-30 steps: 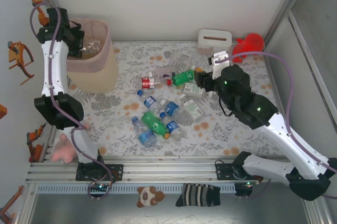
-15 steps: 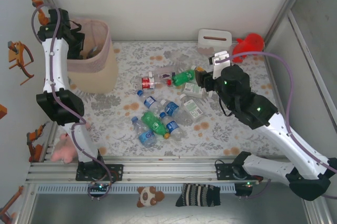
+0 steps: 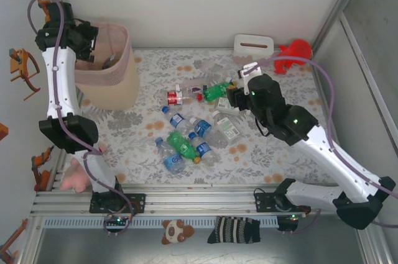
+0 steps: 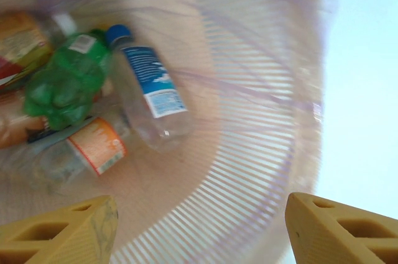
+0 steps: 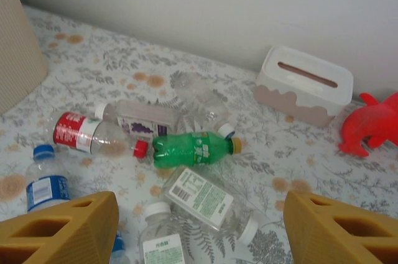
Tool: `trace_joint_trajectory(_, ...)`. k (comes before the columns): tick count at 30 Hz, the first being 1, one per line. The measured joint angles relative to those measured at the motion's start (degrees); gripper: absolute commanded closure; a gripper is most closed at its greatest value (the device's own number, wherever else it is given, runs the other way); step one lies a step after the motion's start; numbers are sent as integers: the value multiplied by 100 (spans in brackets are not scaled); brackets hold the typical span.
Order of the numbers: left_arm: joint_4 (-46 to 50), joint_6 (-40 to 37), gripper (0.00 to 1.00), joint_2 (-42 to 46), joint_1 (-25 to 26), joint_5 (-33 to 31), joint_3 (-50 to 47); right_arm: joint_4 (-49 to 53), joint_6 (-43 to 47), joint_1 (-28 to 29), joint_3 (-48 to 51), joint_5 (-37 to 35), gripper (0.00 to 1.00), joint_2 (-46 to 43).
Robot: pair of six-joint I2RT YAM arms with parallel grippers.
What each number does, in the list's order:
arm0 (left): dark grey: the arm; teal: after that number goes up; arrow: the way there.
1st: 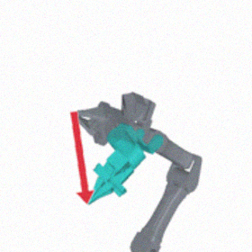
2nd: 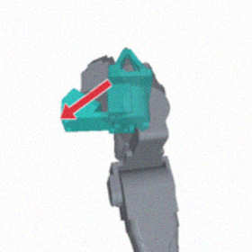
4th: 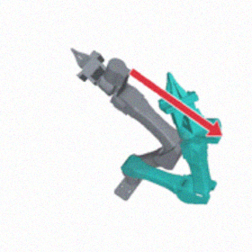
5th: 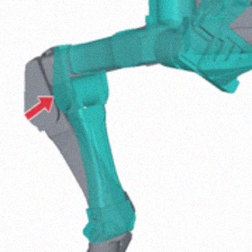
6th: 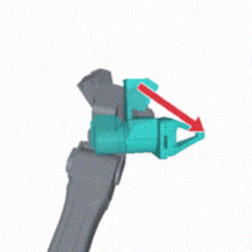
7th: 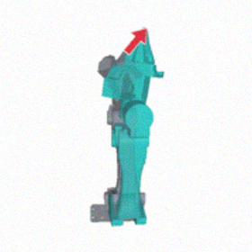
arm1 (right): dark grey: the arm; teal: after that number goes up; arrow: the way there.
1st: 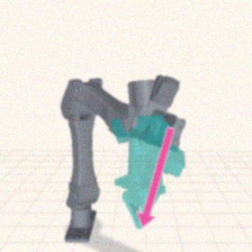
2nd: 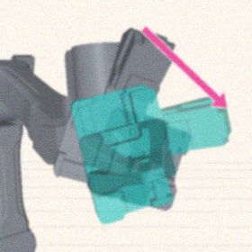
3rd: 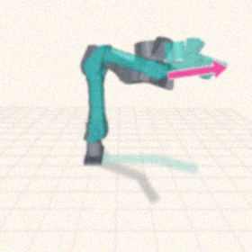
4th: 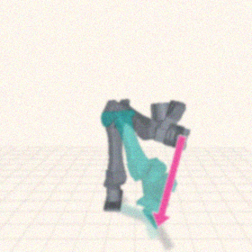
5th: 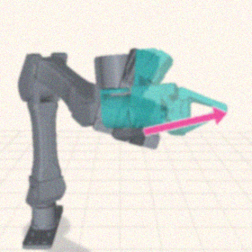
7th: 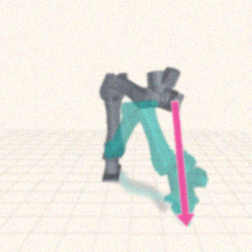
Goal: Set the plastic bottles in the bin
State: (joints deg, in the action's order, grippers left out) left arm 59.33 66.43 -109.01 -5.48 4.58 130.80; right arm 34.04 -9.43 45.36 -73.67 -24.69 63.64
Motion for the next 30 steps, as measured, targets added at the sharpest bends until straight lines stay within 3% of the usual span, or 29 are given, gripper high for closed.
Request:
trace_joint_trajectory(7, -1574, -925, 32, 1486, 308, 308, -1858, 671, -109, -4, -341, 212, 32, 632)
trace_joint_trajectory(15, -3609, -1711, 28, 2914, 367, 1060, -4044, 1412, -208, -195, -892, 669, 33, 1587)
trace_joint_trajectory(22, -4806, -2070, 24, 3768, 374, 1829, -5381, 1716, -299, -450, -1220, 1189, 35, 2520)
trace_joint_trajectory(30, -5355, -2159, 23, 4614, 433, 2116, -6465, 1812, -345, -732, -1620, 1609, 38, 3781)
